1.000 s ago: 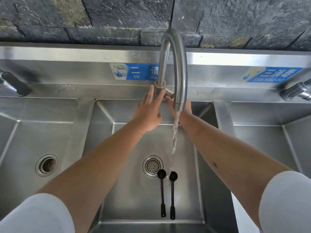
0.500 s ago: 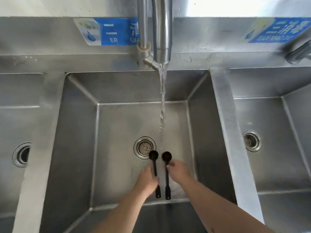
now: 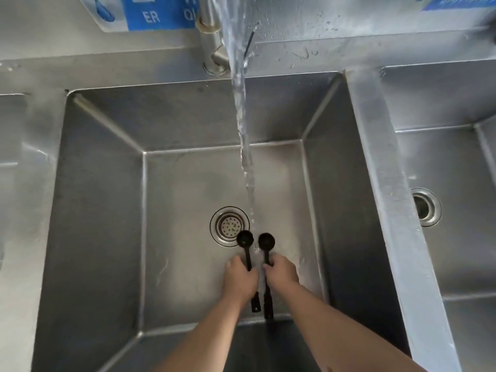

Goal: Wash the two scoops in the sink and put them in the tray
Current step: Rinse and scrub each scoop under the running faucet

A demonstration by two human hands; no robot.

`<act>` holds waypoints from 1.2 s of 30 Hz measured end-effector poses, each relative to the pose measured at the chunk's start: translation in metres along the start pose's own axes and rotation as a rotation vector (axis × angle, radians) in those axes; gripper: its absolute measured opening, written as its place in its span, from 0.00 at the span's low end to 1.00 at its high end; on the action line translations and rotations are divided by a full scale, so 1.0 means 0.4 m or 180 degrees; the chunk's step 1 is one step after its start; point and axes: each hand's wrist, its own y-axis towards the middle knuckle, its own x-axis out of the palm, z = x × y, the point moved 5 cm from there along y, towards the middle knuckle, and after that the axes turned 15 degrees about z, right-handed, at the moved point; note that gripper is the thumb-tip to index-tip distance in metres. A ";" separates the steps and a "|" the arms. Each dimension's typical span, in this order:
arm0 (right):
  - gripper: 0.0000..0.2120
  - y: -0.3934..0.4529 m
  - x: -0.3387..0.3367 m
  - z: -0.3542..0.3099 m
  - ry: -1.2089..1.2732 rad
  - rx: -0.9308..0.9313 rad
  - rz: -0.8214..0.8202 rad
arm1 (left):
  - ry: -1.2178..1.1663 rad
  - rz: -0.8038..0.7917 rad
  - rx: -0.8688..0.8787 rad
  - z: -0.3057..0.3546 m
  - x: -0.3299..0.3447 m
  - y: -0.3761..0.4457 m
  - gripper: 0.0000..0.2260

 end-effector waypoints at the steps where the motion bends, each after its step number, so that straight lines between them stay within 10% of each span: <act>1: 0.08 -0.007 -0.001 -0.004 0.0105 -0.0016 -0.0050 | 0.0025 0.0035 -0.0005 -0.002 -0.007 -0.006 0.17; 15: 0.07 -0.233 -0.202 -0.103 0.1695 0.0331 -0.0930 | -0.0437 -0.0437 0.0516 0.209 -0.187 -0.080 0.15; 18: 0.07 -0.267 -0.229 -0.116 0.1609 0.0326 -0.0972 | -0.0215 -0.0350 0.0758 0.243 -0.211 -0.100 0.03; 36: 0.13 -0.299 -0.380 -0.201 0.0339 -0.0676 -0.0096 | -0.1094 -0.0181 -0.0012 0.345 -0.268 -0.131 0.04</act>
